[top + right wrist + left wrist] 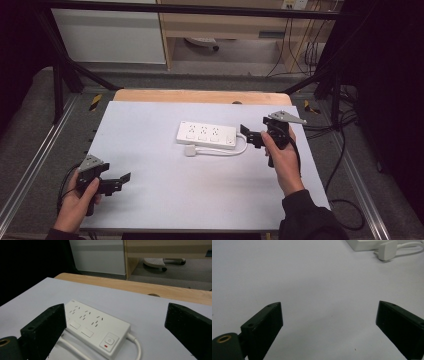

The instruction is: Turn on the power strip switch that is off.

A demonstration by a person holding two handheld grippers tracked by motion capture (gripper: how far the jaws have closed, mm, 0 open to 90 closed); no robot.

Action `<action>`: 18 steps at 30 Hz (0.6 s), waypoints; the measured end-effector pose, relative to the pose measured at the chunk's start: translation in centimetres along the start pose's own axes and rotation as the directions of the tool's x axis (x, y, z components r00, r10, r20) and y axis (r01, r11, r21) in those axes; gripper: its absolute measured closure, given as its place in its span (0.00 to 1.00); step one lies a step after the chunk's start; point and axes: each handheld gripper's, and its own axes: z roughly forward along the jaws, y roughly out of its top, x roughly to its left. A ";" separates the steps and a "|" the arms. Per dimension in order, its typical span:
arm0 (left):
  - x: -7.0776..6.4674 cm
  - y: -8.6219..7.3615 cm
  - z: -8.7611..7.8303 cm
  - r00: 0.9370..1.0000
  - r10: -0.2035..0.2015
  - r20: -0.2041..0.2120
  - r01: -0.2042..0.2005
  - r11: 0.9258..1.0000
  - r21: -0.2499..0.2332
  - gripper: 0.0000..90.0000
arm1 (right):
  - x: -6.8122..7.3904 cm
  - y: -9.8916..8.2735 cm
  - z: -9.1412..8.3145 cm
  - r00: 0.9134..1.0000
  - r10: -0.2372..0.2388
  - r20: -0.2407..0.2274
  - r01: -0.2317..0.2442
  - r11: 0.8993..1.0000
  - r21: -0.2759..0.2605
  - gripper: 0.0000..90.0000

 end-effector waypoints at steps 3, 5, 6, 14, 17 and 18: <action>0.0 -0.1 0.0 1.000 0.001 -0.004 -0.001 1.000 0.003 0.08 | -0.5 -0.6 -0.7 1.000 0.010 0.006 -0.010 1.000 -0.002 0.05; 0.1 -0.1 -0.1 1.000 -0.003 -0.003 0.003 1.000 0.001 0.08 | -0.8 -0.9 -1.2 1.000 0.010 0.011 -0.010 1.000 -0.003 0.04; 0.2 -0.1 0.0 1.000 -0.009 -0.006 0.009 1.000 0.004 0.08 | -1.0 -1.1 -1.4 1.000 0.012 0.013 -0.012 1.000 -0.009 0.05; 0.2 -0.1 0.0 1.000 -0.012 -0.011 0.012 1.000 0.002 0.08 | -2.2 -2.6 -2.9 0.999 0.016 0.033 -0.015 0.999 -0.031 0.06; 0.2 -0.1 -0.1 1.000 -0.015 -0.013 0.015 1.000 -0.001 0.08 | -2.8 -3.6 -3.7 0.999 0.014 0.045 -0.011 0.999 -0.053 0.06; 0.2 -0.1 -0.1 1.000 -0.015 -0.013 0.015 1.000 -0.001 0.08 | -2.9 -3.9 -3.9 0.999 0.010 0.051 -0.007 0.999 -0.051 0.06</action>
